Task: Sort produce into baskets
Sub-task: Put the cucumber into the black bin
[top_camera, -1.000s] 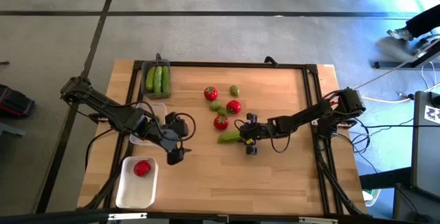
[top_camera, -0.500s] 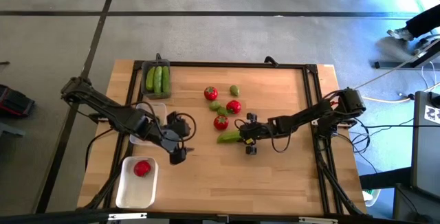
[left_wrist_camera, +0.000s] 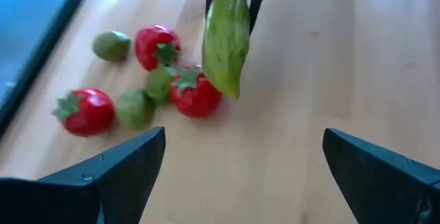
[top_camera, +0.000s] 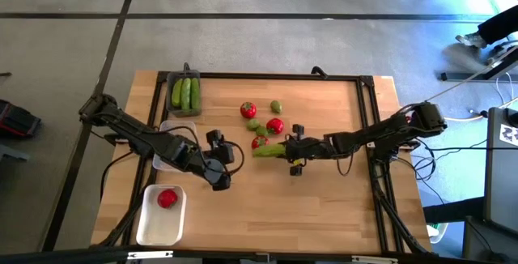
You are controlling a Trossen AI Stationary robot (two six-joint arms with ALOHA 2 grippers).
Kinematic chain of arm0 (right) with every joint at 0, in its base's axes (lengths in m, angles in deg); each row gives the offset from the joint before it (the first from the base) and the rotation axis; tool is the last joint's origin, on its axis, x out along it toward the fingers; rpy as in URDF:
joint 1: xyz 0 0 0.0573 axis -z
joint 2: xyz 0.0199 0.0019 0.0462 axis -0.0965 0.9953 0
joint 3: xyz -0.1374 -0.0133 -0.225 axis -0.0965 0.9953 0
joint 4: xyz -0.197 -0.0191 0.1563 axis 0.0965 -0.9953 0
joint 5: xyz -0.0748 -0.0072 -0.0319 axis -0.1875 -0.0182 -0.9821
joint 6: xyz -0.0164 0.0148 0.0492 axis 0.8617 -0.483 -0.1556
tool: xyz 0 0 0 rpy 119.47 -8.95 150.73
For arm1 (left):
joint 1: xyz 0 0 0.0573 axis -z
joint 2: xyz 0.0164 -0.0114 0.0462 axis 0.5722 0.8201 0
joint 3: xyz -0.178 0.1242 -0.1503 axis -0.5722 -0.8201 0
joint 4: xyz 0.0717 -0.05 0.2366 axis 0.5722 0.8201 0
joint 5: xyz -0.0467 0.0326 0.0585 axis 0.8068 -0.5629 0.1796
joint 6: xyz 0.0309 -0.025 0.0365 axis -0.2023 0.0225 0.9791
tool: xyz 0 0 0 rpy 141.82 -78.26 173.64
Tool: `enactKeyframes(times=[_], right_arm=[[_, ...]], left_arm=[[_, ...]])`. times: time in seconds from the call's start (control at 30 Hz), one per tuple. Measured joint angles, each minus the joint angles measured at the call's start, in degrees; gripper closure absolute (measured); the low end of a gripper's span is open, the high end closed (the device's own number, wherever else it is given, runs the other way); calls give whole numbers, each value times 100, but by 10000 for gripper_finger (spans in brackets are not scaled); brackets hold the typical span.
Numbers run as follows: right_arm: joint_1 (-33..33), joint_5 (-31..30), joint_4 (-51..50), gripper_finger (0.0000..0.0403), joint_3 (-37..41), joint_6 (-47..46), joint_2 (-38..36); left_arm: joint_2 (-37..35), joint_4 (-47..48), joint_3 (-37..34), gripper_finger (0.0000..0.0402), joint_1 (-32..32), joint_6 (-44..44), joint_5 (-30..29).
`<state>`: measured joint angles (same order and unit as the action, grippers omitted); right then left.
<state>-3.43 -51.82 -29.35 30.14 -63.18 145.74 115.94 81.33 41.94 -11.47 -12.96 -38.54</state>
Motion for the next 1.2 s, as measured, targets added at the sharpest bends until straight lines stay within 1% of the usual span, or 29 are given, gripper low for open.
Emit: enactKeyframes(times=[0.17,0.33,0.5,0.67,0.73,0.8,0.97,1.13,1.2], right_arm=[[0,-140,76,265,0,0,-395],[0,-138,257,265,-4,2,-464],[0,-138,562,265,-4,54,-465],[11,-138,980,265,-4,213,-464],[42,-134,1125,265,-4,238,-465],[42,-95,1283,265,-4,225,-465],[39,-90,1667,265,-4,124,-464],[39,60,1864,265,-4,-21,-464],[39,63,1849,265,-4,-61,-464]], left_arm=[[42,-36,0,10,-199,770,-84],[39,-444,0,10,-507,1356,-66],[39,-1058,-2,10,-831,1909,191],[36,-1568,-2,10,-1062,2251,610],[36,-1842,-2,10,-1087,2253,638],[36,-2041,-2,10,-1090,2058,649],[92,-2351,-2,10,-1090,1928,650],[413,-2592,-3,11,-1118,1664,633],[535,-2737,-4,17,-1120,1612,609]])
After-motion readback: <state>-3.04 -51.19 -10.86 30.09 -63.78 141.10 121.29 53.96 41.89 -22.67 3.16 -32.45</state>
